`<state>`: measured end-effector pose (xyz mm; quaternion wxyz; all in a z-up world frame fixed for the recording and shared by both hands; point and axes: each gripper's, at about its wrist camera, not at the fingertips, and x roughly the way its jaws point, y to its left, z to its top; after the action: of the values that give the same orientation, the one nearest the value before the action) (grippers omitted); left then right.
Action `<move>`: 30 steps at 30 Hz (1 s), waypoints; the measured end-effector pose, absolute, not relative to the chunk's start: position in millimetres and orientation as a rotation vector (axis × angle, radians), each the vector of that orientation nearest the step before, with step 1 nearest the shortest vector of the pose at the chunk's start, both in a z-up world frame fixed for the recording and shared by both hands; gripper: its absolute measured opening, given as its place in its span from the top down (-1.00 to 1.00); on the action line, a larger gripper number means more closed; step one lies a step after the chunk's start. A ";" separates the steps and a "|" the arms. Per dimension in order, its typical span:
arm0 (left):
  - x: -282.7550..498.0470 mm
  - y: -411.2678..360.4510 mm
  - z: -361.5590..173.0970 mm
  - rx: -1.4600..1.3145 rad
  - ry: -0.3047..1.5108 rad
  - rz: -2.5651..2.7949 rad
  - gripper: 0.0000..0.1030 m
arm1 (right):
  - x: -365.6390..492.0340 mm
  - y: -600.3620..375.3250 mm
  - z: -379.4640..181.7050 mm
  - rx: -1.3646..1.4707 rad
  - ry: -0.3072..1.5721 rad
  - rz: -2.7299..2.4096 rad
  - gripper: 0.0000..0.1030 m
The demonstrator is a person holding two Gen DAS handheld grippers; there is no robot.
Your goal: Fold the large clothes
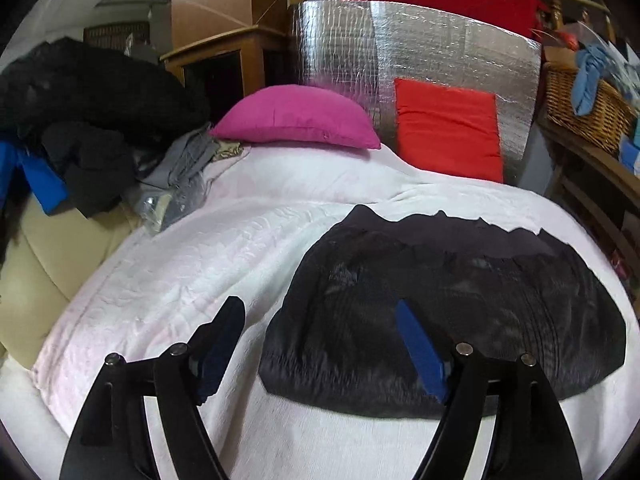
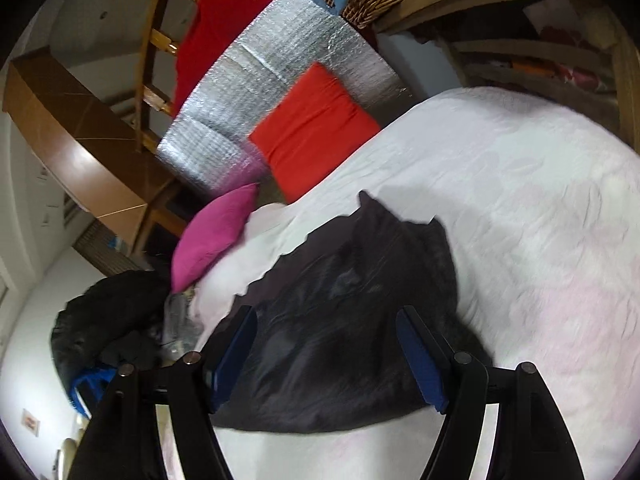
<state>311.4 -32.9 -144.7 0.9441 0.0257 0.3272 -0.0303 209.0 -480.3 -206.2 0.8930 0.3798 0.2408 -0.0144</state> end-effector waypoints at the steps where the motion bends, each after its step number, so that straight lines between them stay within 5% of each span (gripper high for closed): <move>1: 306.3 -33.1 -143.4 0.062 0.660 -0.060 -0.53 | 205.3 -474.9 -206.9 0.795 0.502 -0.017 -0.49; 19: 265.9 -19.2 -134.7 0.127 0.625 -0.020 -0.54 | 196.7 -420.8 -240.2 0.780 0.632 0.070 -0.49; 30: 292.6 -0.3 -205.4 -0.276 1.046 -0.215 -0.64 | 189.5 -432.1 -270.4 0.894 0.684 0.034 -0.51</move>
<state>292.6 -0.3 -205.4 0.8518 -0.1310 0.4969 -0.1022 189.5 -432.1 -270.4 0.8455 0.4240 0.3243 0.0159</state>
